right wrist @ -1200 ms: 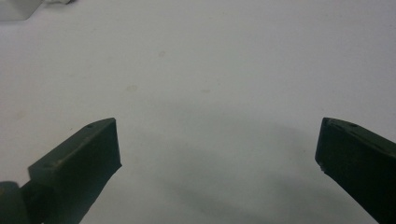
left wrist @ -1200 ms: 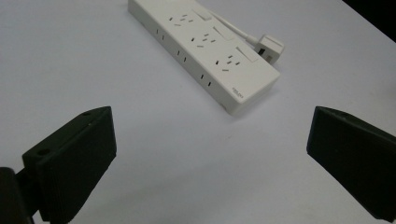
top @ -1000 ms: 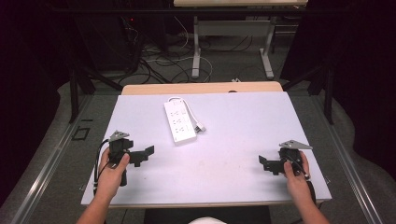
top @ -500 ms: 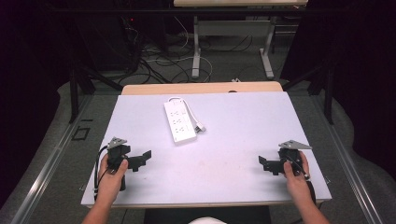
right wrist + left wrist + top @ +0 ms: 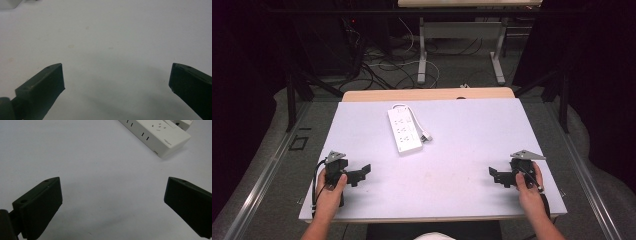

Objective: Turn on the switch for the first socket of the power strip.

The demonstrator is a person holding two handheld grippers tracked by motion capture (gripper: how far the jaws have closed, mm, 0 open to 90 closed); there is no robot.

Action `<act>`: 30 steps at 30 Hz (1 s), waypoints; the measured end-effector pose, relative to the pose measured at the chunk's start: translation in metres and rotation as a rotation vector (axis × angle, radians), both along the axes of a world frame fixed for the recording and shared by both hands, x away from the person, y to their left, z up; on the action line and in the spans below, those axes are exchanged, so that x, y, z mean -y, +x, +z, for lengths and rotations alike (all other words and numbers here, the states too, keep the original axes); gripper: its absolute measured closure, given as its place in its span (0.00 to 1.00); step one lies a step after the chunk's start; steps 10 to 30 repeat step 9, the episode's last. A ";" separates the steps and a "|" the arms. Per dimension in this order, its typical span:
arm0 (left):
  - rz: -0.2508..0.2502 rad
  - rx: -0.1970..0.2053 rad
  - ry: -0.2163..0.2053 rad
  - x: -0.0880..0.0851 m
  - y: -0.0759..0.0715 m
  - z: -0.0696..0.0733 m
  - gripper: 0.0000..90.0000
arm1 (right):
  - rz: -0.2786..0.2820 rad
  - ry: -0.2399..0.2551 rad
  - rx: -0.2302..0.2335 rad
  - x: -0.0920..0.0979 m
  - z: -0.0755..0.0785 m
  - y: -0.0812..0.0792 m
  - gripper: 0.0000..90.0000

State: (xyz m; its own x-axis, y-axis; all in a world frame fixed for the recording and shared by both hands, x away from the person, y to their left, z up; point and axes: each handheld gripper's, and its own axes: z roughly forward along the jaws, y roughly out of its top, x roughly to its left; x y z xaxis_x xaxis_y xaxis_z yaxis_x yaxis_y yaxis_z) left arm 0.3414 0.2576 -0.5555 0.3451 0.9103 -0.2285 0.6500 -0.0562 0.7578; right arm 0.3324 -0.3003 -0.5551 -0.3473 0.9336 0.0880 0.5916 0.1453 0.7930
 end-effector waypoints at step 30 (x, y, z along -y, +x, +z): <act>0.008 -0.001 -0.006 -0.001 0.001 -0.003 0.02 | -0.006 0.005 -0.002 0.001 0.000 0.000 0.00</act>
